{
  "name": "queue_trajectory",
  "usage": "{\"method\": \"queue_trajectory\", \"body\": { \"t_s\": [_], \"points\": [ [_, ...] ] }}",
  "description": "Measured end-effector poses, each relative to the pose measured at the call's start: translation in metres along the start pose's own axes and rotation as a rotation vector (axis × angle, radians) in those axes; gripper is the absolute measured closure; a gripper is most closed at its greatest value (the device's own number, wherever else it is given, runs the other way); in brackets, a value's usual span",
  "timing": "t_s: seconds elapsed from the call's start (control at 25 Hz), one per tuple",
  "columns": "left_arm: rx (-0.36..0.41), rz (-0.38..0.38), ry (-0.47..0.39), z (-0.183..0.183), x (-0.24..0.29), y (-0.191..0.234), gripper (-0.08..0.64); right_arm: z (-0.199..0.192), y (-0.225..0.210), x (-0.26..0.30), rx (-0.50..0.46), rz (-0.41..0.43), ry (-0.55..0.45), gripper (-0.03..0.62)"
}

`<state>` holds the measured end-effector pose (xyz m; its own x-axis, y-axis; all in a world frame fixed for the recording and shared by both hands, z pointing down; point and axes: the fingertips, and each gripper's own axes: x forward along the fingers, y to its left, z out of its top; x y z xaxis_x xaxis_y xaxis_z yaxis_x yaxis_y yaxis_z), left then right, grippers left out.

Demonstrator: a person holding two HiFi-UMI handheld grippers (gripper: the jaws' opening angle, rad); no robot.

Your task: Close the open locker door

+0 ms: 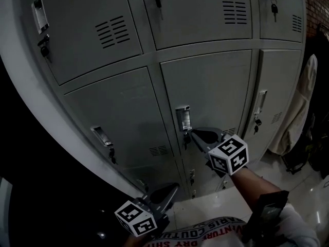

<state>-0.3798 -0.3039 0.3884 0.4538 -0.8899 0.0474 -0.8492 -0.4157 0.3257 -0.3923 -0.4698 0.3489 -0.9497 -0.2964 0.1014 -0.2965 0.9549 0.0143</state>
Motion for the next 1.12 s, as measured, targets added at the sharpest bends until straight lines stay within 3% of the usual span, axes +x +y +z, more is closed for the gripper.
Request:
{"method": "queue_trajectory", "body": {
  "t_s": [0.32,0.6,0.88,1.12],
  "points": [
    [-0.015,0.026,-0.021,-0.005,-0.009,0.000,0.555,-0.011,-0.016,0.005,0.007,-0.064,0.019,0.598],
    [0.001,0.051,-0.030,-0.006,-0.018,-0.018,0.555,-0.017,0.027,-0.030,0.006,0.038,0.038,0.598],
    [0.046,0.041,0.005,-0.037,-0.024,-0.078,0.555,-0.045,0.115,-0.152,0.036,0.231,0.069,0.598],
    [0.049,-0.010,-0.007,-0.076,-0.037,-0.185,0.555,-0.077,0.171,-0.294,0.088,0.245,0.101,0.598]
  ]
}}
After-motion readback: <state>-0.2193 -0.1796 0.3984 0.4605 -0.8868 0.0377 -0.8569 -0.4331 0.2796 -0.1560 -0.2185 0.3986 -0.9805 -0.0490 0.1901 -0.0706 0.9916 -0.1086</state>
